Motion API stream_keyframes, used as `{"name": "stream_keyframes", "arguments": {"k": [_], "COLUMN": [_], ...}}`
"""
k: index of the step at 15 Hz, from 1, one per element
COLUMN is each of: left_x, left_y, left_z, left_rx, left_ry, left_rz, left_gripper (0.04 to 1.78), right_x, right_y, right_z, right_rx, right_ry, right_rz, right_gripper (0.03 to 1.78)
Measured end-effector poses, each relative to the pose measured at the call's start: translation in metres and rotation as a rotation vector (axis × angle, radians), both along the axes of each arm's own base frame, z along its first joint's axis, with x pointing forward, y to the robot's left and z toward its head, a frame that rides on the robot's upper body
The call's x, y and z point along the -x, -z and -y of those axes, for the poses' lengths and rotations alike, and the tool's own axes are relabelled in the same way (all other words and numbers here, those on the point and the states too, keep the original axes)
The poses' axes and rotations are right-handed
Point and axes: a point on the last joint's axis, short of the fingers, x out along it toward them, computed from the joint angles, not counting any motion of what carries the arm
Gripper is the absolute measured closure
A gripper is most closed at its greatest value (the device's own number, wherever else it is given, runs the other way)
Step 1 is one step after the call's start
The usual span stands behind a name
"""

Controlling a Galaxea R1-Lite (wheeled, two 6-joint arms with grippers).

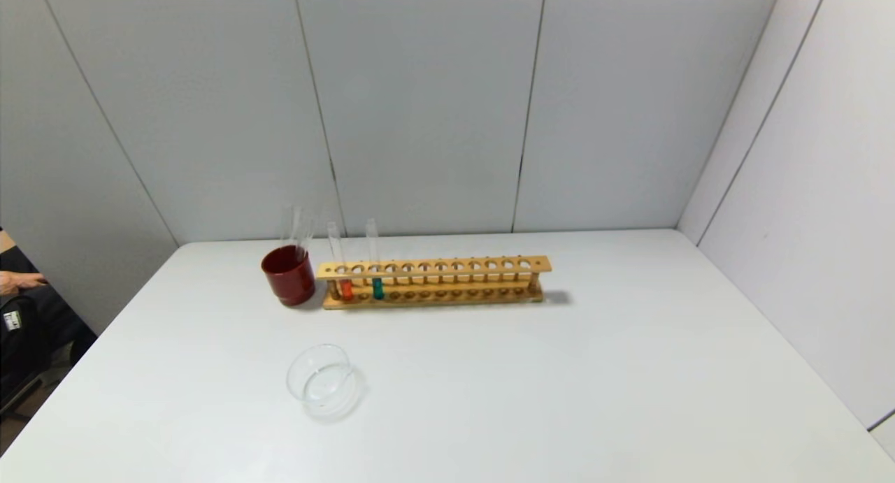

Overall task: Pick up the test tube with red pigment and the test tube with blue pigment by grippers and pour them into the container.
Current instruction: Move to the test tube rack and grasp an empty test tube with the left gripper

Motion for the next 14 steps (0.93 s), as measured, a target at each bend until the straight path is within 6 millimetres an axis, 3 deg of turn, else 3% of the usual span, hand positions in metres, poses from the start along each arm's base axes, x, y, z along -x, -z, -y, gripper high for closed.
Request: {"name": "stream_keyframes", "arguments": {"k": [14], "left_x": [0.0000], "left_y": [0.0000], "left_z": [0.0000], "left_rx": [0.000], "left_ry": [0.000], "left_rz": [0.000], "left_gripper": [0.07], "right_x": [0.0000], "right_y": [-0.0003], "right_z": [0.0000], "right_rx": [-0.020], "right_ry": [0.002], "right_rz": [0.002], "right_gripper": [0.06]}}
